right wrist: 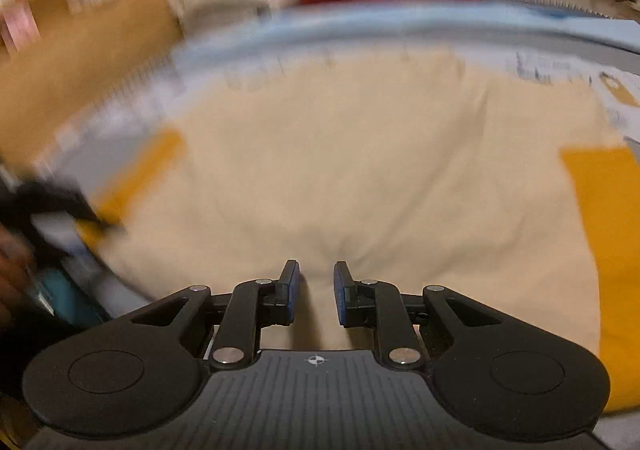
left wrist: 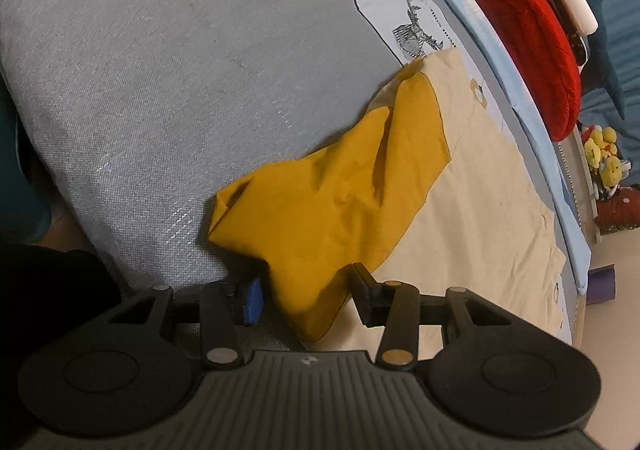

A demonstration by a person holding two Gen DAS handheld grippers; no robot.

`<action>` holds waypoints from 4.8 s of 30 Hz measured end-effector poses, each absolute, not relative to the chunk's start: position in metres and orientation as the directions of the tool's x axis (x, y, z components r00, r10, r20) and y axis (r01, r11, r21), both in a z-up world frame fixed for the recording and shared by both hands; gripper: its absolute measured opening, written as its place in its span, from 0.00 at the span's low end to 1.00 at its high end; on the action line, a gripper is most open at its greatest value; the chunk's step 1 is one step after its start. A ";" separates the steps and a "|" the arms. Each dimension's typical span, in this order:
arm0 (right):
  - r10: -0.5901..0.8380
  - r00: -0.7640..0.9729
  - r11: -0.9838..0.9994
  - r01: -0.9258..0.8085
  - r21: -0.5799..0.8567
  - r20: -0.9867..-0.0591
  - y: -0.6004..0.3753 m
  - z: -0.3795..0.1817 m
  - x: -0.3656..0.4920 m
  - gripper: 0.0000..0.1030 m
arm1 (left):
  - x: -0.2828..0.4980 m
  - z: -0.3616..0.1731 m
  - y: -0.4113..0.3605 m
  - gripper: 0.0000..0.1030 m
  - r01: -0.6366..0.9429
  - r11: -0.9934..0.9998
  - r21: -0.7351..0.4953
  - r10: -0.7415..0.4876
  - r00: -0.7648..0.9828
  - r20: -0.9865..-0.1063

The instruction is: Fold large clothes

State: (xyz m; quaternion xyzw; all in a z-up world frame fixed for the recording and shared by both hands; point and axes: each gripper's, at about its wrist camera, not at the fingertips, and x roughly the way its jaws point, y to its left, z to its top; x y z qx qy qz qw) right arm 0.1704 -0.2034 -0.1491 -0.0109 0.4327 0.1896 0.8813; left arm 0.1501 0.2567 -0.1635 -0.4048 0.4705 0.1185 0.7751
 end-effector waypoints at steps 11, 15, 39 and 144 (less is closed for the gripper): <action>0.266 0.534 0.947 -0.300 0.114 -0.803 -0.211 -0.153 0.171 0.19 | 0.152 -0.164 0.252 0.44 -0.565 0.648 -0.511 -0.187 0.533 -0.825; 0.265 0.609 0.951 -0.292 0.098 -0.748 -0.213 -0.116 0.161 0.19 | 0.152 -0.162 0.251 0.33 -0.557 0.657 -0.507 -0.182 0.535 -0.825; -0.171 0.944 0.978 0.196 0.064 -0.282 -0.472 0.027 0.122 0.23 | 0.163 -0.058 0.139 0.02 -0.277 0.915 -0.294 -0.006 0.717 -0.697; 0.021 0.480 0.947 0.271 0.172 -0.877 -0.479 -0.097 0.177 0.61 | 0.342 -0.165 -0.074 0.83 -0.106 0.721 -0.685 -0.602 0.393 -0.695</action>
